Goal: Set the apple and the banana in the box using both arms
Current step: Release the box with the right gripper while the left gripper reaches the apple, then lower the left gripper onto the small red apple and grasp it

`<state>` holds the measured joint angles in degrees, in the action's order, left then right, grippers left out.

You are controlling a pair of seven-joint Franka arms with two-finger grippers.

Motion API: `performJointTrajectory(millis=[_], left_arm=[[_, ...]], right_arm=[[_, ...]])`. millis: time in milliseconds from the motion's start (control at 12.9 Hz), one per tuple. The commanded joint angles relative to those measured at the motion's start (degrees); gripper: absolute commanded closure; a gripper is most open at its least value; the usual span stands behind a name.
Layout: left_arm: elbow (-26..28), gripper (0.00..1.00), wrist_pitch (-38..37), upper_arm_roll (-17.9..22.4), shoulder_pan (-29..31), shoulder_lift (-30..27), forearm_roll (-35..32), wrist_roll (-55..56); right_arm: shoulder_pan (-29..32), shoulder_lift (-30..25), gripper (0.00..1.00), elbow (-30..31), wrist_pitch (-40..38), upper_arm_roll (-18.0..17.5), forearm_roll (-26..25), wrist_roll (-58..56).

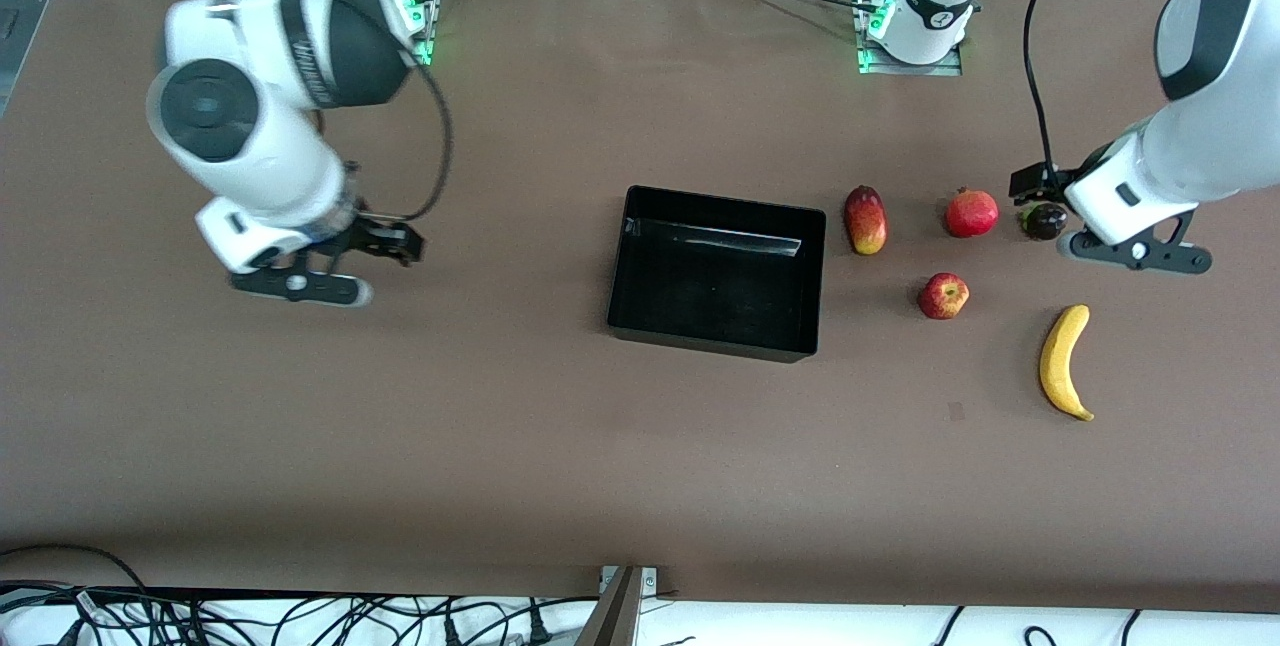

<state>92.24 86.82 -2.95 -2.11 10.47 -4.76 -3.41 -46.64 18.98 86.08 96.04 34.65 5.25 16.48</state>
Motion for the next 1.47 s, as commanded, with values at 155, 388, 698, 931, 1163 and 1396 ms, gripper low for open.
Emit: performJointTrajectory(millis=[155, 388, 698, 931, 1163, 1396], left_arm=[[0.81, 0.00, 7.02, 0.05, -0.09, 6.76, -1.57, -2.47], [10.20, 0.00, 18.60, -0.03, 0.62, 7.54, -1.30, -2.48], [22.26, 0.00, 35.85, -0.03, 2.63, 7.72, -0.51, -2.82], [25.35, 0.00, 40.52, -0.21, 3.86, 9.74, 0.54, -6.68], [27.82, 0.00, 44.13, -0.21, 4.13, 11.41, 5.80, -11.09], [27.73, 0.00, 44.23, -1.26, 3.87, 11.59, 7.92, -11.18]], right_arm=[[2.50, -4.47, 0.00, -1.35, -5.95, 11.14, 3.53, -21.63], [14.24, -7.46, 0.00, -1.53, -9.10, 4.77, 3.63, -25.98], [34.01, -11.67, 0.00, 0.91, -8.68, -18.41, -3.92, -26.07], [43.02, -14.83, 0.00, 6.62, -3.42, -28.13, -5.25, -25.19], [49.70, -19.32, 0.00, 13.14, 0.46, -32.80, -4.54, -25.71], [49.54, -20.03, 0.00, 12.80, -0.15, -32.89, -5.07, -25.98]])
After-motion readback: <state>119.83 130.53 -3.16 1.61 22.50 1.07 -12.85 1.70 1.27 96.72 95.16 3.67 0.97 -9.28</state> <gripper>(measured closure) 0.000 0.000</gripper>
